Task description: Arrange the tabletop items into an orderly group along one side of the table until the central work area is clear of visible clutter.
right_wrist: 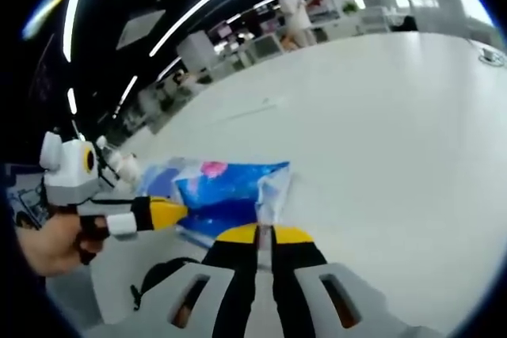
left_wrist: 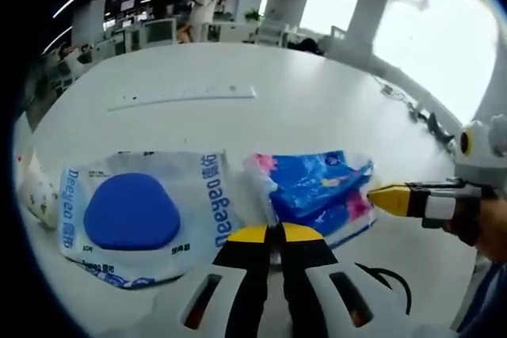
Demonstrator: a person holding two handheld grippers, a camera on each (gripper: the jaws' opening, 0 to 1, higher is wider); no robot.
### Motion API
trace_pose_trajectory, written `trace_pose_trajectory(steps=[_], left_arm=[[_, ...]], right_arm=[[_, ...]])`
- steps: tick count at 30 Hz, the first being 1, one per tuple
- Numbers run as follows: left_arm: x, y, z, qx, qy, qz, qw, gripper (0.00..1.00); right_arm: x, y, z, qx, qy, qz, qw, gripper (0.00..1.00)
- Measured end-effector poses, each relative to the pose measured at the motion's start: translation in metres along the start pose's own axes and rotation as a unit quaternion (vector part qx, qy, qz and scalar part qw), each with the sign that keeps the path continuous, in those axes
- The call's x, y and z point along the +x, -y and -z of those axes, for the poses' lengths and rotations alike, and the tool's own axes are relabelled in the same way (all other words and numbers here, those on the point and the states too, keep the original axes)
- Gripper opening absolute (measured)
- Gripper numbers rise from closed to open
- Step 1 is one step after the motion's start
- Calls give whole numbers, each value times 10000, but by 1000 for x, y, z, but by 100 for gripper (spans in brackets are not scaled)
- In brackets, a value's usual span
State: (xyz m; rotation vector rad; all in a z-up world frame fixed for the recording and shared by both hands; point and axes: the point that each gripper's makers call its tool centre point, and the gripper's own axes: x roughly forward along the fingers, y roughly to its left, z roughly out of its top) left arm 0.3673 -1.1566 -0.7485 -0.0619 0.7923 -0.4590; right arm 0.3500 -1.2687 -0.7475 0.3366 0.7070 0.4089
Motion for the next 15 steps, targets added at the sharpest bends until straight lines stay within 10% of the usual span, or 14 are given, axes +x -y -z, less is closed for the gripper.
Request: trace_pose_trajectory(steps=[15], left_arm=[[-10, 3, -4, 84, 134, -40, 9999, 17]], right_arm=[[-1, -4, 2, -291, 59, 108, 9995, 31]])
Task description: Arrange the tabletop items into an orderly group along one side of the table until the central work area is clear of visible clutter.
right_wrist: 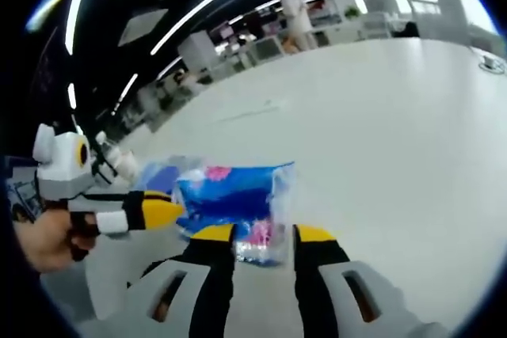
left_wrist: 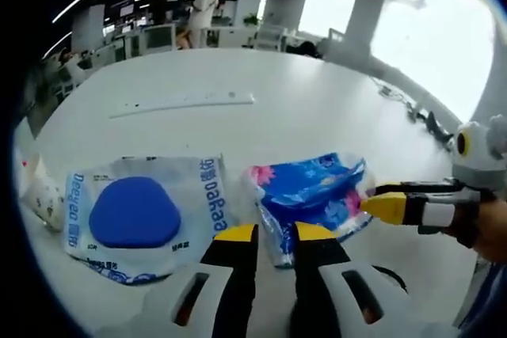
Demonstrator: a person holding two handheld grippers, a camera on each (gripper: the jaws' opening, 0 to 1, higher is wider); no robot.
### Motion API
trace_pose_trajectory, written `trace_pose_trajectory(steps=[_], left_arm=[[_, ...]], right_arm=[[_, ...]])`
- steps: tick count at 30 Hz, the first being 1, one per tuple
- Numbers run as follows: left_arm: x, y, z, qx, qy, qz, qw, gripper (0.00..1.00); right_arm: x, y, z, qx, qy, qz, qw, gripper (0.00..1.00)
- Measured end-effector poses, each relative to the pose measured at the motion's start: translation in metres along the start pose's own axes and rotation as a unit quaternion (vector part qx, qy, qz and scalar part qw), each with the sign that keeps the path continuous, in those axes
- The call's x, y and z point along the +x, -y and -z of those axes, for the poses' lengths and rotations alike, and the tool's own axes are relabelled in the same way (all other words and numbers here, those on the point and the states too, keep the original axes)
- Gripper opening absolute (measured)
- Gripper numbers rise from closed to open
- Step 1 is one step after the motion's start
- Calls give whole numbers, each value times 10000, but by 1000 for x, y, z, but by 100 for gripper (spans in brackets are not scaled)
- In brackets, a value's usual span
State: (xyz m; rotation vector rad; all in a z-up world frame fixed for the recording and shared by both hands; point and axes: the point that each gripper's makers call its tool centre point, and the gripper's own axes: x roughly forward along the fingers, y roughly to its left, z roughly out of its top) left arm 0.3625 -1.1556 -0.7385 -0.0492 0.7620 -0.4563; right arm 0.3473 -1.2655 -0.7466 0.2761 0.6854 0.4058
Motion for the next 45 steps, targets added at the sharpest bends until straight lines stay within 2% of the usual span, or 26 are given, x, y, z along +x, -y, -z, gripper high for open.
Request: trace_pose_trajectory(steps=[8, 15, 20, 26, 29, 32, 37, 45], left_arm=[[-11, -1, -3, -7, 70, -55, 10000, 21], [-26, 0, -5, 65, 164, -87, 9998, 23], [-39, 0, -7, 186, 248, -100, 9995, 38], [-56, -4, -5, 39, 242, -118, 9996, 47], [-67, -6, -4, -41, 272, -89, 9996, 59], [-80, -10, -4, -138, 333, -86, 9993, 64], [-104, -18, -2, -517, 521, -118, 9972, 75], [-137, -23, 8, -400, 633, -211, 9970, 82]], right_arm=[[-5, -8, 0, -24, 22, -129, 9999, 31], [-18, -16, -6, -21, 141, -161, 9998, 31], [-30, -28, -7, -11, 240, -296, 9993, 31], [-46, -38, -8, -2, 321, -367, 9988, 31], [-54, -43, -11, 21, 400, -432, 9983, 34], [-65, -48, -13, -10, 483, -470, 9977, 36], [-83, -57, -13, -25, 600, -515, 9969, 42], [-110, -66, -7, -221, 660, -556, 9960, 52]])
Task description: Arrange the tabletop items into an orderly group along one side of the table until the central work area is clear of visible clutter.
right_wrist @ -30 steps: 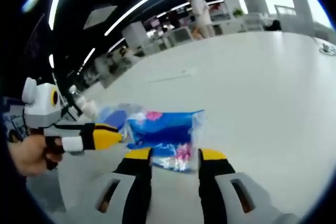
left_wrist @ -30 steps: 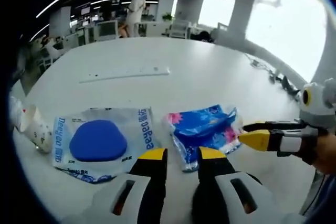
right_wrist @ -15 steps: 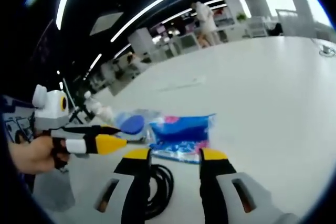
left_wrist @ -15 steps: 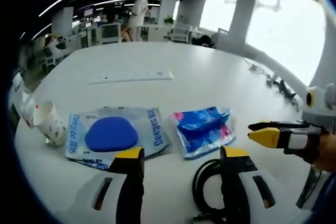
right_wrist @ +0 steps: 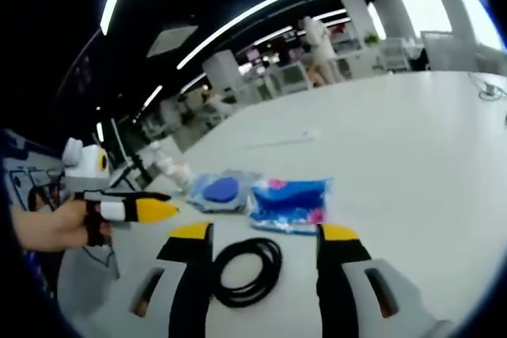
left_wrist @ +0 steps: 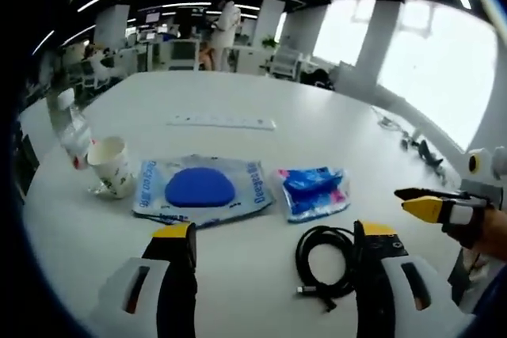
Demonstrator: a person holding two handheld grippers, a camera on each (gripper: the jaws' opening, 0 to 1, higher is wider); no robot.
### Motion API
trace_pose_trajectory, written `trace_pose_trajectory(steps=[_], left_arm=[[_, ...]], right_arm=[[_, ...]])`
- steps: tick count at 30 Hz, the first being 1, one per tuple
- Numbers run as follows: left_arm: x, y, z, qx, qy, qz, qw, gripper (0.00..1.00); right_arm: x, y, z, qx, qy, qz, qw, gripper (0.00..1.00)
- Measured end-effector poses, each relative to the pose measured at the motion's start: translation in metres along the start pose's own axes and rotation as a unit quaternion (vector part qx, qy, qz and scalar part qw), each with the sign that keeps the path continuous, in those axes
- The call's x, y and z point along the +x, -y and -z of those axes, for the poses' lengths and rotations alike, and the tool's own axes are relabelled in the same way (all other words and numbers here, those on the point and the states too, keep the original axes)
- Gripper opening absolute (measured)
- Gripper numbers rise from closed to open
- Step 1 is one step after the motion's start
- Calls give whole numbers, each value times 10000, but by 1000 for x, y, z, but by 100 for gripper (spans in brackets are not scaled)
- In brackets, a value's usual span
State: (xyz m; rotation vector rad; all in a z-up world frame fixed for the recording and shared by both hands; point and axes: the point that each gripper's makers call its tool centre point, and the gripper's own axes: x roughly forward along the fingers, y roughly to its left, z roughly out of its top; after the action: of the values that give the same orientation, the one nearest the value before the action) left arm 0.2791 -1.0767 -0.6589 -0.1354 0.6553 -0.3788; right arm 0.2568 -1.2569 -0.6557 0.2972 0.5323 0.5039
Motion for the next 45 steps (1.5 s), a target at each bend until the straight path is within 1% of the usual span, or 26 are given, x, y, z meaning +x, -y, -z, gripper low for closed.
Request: trace_pose_trajectory(steps=[5, 8, 9, 10, 11, 12, 14, 16, 19, 22, 23, 25, 29, 34, 36, 38, 40, 41, 45], left_arm=[[-21, -4, 3, 68, 29, -87, 9999, 84], [-32, -8, 10, 139, -10, -144, 9998, 85], [-35, -10, 12, 90, 2, -152, 9998, 85], [-41, -11, 16, -71, 2, -153, 9999, 86], [-45, -13, 18, -146, 0, -181, 9997, 86], [-47, -14, 19, -157, -3, -202, 9997, 87], [-60, -22, 24, -113, -61, -378, 9992, 86], [-70, -27, 28, -121, -88, -449, 9989, 86], [-83, -35, 32, -192, -40, -474, 9987, 87], [-94, -45, 39, -180, -98, -462, 9987, 87], [-99, -50, 42, -164, -146, -476, 9986, 87], [-106, -58, 42, -165, -159, -458, 9987, 87], [-123, -81, 37, -192, -96, -408, 9989, 86], [-144, -108, 33, -119, -44, -312, 9994, 86], [-153, -121, 33, -78, -26, -270, 9996, 86], [-160, -136, 37, 57, -79, -258, 9996, 86], [-166, -148, 42, 224, -184, -272, 9992, 86], [-170, -156, 45, 264, -213, -254, 9991, 86], [-183, -179, 47, 259, -205, -160, 9993, 86]], right_arm=[[-14, -2, 7, -4, -56, -30, 10000, 58], [-21, -5, 11, -69, -126, -53, 9999, 60], [-23, -6, 12, -77, -132, -68, 9999, 62], [-25, -7, 14, -80, -137, -102, 9998, 63], [-27, -9, 15, -80, -144, -130, 9998, 63], [-29, -10, 17, -72, -170, -172, 9997, 64], [-31, -12, 21, -74, -218, -232, 9995, 64], [-34, -14, 23, -95, -236, -262, 9993, 64], [-38, -13, 24, -103, -224, -253, 9994, 65], [-45, -12, 23, -103, -189, -122, 9997, 67], [-47, -14, 22, -92, -165, -80, 9998, 67], [-51, -17, 22, -91, -146, -32, 9998, 67], [-54, -27, 25, -120, -165, 102, 9997, 67], [-56, -46, 31, -226, -203, 281, 9991, 68], [-56, -58, 34, -207, -203, 319, 9991, 69], [-56, -69, 38, -212, -207, 383, 9988, 69], [-56, -71, 41, -243, -212, 460, 9984, 69], [-57, -80, 42, -249, -202, 514, 9982, 69], [-59, -100, 46, -199, -126, 660, 9975, 70]])
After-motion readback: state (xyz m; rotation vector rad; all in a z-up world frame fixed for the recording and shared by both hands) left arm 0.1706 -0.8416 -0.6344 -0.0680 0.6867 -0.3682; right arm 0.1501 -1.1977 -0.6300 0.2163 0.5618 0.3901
